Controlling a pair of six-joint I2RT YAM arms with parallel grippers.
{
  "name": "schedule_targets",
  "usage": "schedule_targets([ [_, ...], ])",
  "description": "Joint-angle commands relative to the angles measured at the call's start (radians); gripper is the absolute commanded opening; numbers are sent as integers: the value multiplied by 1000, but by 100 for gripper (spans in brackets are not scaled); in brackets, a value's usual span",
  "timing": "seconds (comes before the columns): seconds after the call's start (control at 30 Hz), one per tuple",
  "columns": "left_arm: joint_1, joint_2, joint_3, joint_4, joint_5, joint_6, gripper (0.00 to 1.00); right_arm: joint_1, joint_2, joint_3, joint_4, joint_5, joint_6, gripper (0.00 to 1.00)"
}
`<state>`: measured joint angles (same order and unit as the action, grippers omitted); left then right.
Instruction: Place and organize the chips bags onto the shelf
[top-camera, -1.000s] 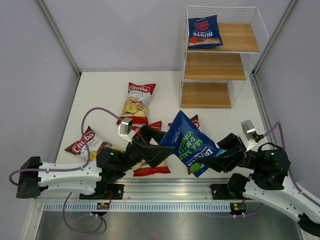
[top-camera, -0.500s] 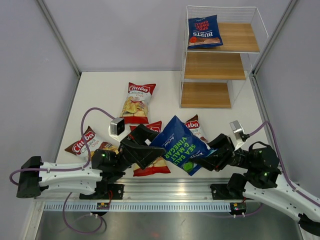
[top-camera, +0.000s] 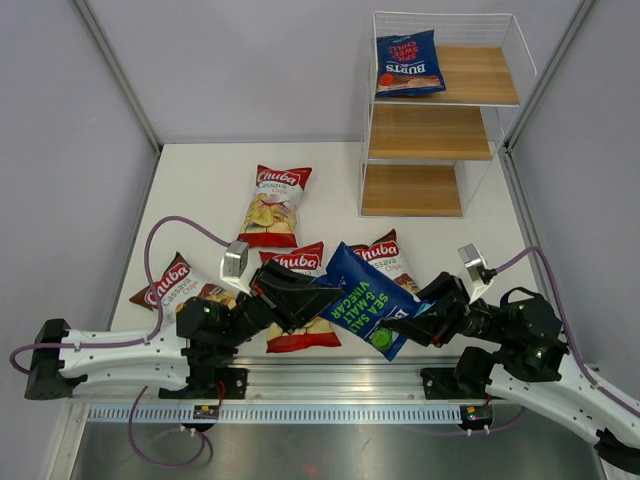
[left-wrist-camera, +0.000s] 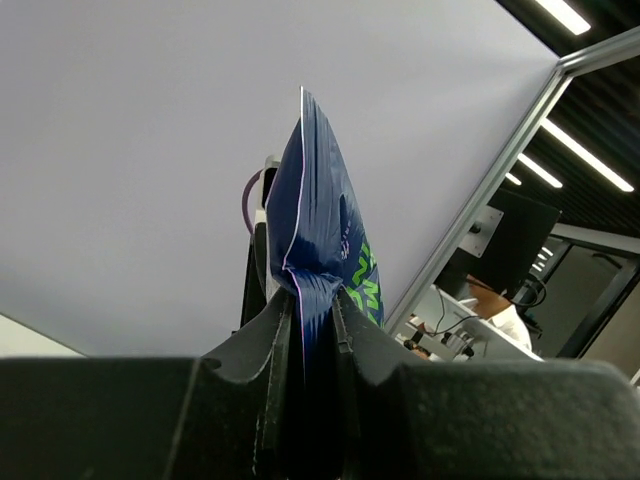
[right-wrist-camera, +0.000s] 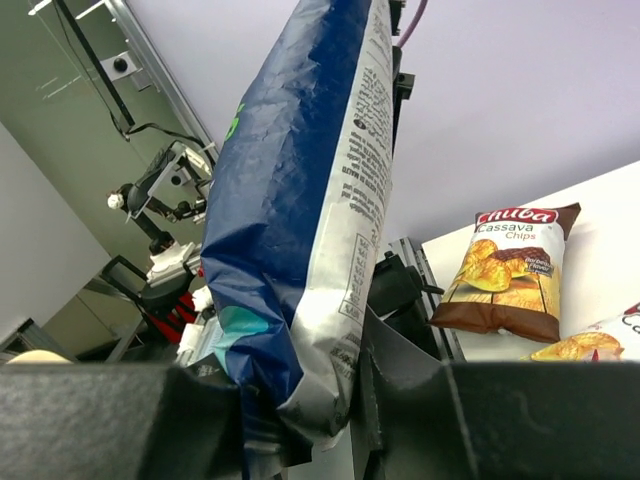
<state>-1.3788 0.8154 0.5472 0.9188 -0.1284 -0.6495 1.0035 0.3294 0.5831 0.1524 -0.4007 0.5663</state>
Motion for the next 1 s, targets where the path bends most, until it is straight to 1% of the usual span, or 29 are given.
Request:
schedule_targets([
  [0.0, -6, -50, 10, 64, -33, 71, 12, 3, -43, 11, 39, 105, 33, 20],
  [0.13, -8, -9, -10, 165, -22, 60, 11, 3, -36, 3, 93, 135, 73, 19],
  [0.2, -9, 17, -44, 218, -51, 42, 10, 3, -43, 0, 114, 178, 84, 19],
  [0.23, -12, 28, -62, 291, -66, 36, 9, 3, -50, -8, 121, 198, 86, 19],
  [0.3, -26, 42, -127, 366, -138, 30, 9, 1, -85, -26, 144, 255, 86, 19],
  [0.33, -40, 53, -148, 443, -170, 31, 9, 1, -96, -31, 147, 275, 84, 19],
  [0.37, -45, 57, -186, 474, -225, 30, 9, 3, -113, -37, 154, 296, 83, 19],
  [0.53, -57, 65, -245, 578, -342, 25, 8, 1, -119, -32, 135, 306, 69, 17],
  [0.63, -57, 57, -273, 612, -396, 33, 7, 1, -131, -32, 99, 322, 58, 17],
  [0.7, -57, 25, -273, 573, -418, 37, 7, 3, -151, -32, 69, 339, 50, 17],
  [0.83, -57, -22, -268, 523, -425, 54, 6, 3, -162, -32, 39, 353, 49, 18],
  [0.97, -57, -16, -259, 522, -401, 56, 5, 1, -147, -35, 53, 362, 53, 20],
])
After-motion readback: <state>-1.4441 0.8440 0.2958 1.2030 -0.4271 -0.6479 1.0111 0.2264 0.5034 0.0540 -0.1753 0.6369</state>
